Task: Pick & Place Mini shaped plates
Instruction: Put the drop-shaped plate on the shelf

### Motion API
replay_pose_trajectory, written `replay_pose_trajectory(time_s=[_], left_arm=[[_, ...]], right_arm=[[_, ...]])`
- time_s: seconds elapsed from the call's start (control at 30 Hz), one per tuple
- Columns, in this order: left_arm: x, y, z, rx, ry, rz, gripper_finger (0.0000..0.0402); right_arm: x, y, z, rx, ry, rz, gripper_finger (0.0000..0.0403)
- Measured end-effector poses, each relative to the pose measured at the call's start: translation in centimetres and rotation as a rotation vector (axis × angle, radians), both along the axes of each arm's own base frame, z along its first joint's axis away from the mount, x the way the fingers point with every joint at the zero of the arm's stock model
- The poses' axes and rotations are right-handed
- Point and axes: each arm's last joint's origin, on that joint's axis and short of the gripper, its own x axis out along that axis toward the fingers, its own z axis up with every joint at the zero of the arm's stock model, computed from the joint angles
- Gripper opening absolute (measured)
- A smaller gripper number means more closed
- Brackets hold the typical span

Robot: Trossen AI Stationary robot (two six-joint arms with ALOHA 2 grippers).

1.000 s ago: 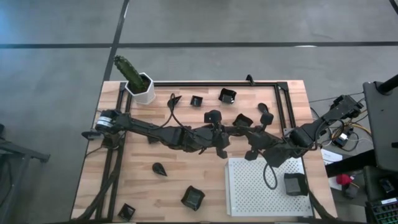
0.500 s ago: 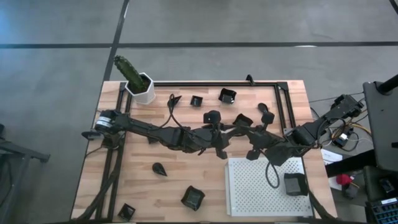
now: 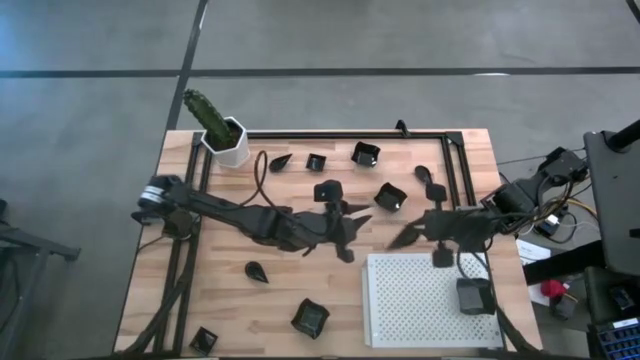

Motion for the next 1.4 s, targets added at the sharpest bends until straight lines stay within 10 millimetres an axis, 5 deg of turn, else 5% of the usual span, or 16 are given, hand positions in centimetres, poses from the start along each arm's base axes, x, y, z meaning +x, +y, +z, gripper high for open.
replay_pose_trajectory(time_s=[0.27, 0.5, 0.73, 1.4], left_arm=[[-0.9, 0.2, -0.3, -0.068, 0.062, 0.019, 0.0102], [-0.8, 0.2, -0.3, -0.104, 0.057, 0.003, 0.0103], [-0.8, 0.2, -0.4, -0.117, 0.053, 0.004, 0.0104], [-0.8, 0.2, -0.4, -0.12, 0.052, 0.005, 0.0104]], right_arm=[[-0.6, 1.2, -0.2, 0.248, 0.23, 0.321, 0.0008], [0.2, 2.4, -2.4, 0.271, 0.378, 0.482, 0.0008], [1.4, 3.9, -4.7, 0.337, 0.479, 0.576, 0.0008], [1.7, 4.5, -6.5, 0.331, 0.548, 0.624, 0.0025]])
